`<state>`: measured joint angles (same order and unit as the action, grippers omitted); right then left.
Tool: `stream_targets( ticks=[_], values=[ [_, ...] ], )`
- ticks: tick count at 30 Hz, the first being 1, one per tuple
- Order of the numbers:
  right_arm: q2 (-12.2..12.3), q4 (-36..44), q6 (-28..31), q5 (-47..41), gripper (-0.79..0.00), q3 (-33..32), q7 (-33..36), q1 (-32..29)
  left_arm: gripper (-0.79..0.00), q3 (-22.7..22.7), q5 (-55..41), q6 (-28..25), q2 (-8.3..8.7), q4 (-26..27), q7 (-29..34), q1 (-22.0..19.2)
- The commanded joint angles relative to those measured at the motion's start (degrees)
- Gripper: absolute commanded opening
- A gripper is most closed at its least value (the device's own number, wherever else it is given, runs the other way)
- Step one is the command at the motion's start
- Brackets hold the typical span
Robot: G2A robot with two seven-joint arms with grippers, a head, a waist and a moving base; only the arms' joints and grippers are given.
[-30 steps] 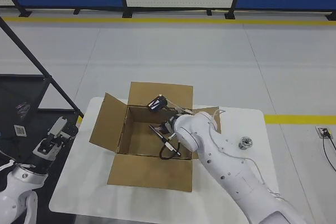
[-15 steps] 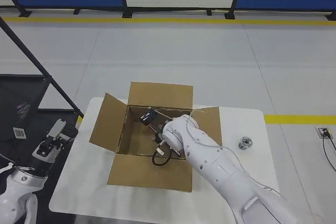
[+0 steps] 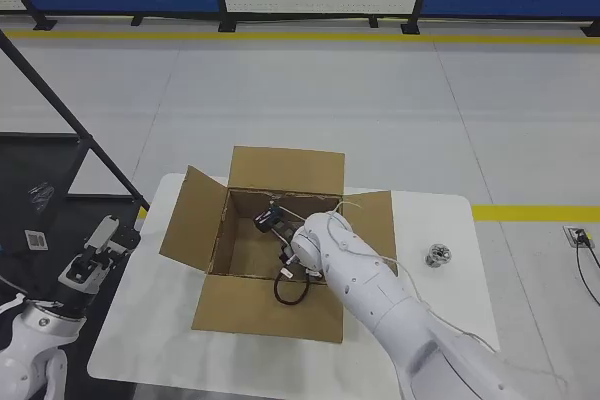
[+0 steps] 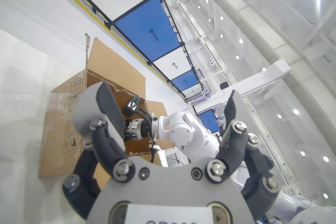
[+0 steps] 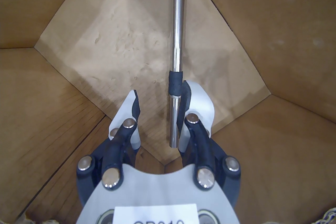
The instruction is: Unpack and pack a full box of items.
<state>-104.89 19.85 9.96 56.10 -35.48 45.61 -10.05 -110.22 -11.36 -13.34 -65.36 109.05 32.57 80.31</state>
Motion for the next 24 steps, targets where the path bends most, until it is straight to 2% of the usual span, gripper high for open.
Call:
stream_targets(
  ticks=[1, 11, 14, 19, 24],
  values=[
    [-0.71, -1.37, -0.38, -0.18, -0.431, 0.15, -0.73, 0.30, 0.000, 0.00, -0.09, -0.07, 0.06, 0.01, -0.06, 0.12],
    [-3.13, -6.96, -3.07, -0.70, -0.431, 0.13, -4.04, 1.50, 0.000, 0.26, -0.35, -1.69, 0.39, 0.38, 1.71, 1.32],
    [-3.50, -8.11, -2.68, -1.02, -0.428, -0.04, -4.07, 1.56, 0.000, 0.25, -0.26, -1.78, 0.51, 0.25, 1.90, 1.36],
    [-3.64, -9.61, 1.59, -2.50, -0.397, -0.82, -2.97, 2.11, 0.000, 0.12, -0.47, -1.70, 0.68, 0.15, 1.83, 1.33],
    [-3.76, -10.00, 0.58, -1.68, -0.394, -0.68, -2.22, 2.13, 0.000, 0.54, -0.32, -1.48, 0.86, 0.11, 2.03, 1.03]
  ],
)
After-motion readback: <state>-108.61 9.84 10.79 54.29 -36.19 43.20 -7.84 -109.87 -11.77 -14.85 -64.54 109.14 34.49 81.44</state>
